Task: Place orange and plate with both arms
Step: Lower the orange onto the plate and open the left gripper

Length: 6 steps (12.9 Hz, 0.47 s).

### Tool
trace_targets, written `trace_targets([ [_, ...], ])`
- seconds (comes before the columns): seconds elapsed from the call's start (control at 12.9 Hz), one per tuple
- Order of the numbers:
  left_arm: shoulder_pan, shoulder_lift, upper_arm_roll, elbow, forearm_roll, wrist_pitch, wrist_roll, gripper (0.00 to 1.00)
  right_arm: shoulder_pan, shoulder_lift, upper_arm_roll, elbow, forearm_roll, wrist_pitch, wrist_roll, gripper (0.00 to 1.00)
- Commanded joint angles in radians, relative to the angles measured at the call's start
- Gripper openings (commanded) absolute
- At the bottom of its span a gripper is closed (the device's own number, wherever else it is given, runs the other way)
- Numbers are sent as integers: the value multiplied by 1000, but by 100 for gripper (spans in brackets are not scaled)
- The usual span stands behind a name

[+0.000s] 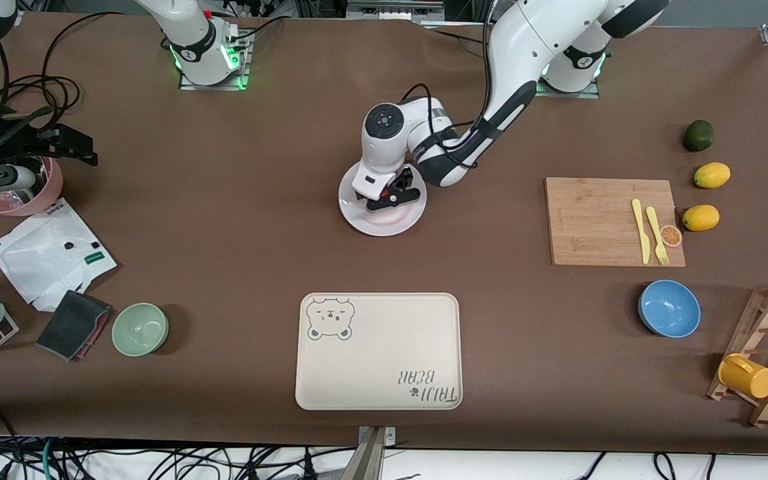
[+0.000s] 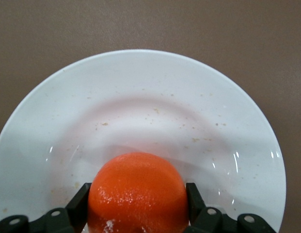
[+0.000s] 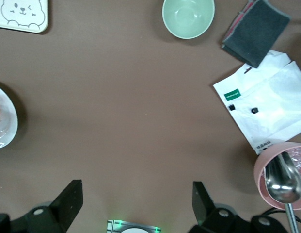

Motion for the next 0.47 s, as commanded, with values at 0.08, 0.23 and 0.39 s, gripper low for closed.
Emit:
trace_targets([
  [0.08, -7, -2, 9, 23, 34, -2, -14, 100, 2, -10, 3, -24, 72, 1, 10, 100],
  [0.23, 7, -35, 3, 25, 32, -28, -7, 100, 2, -10, 6, -29, 77, 0, 7, 100],
  [0.39, 35, -81, -5, 26, 12, -83, 68, 100, 2, -7, 15, -33, 133, 4, 7, 100],
])
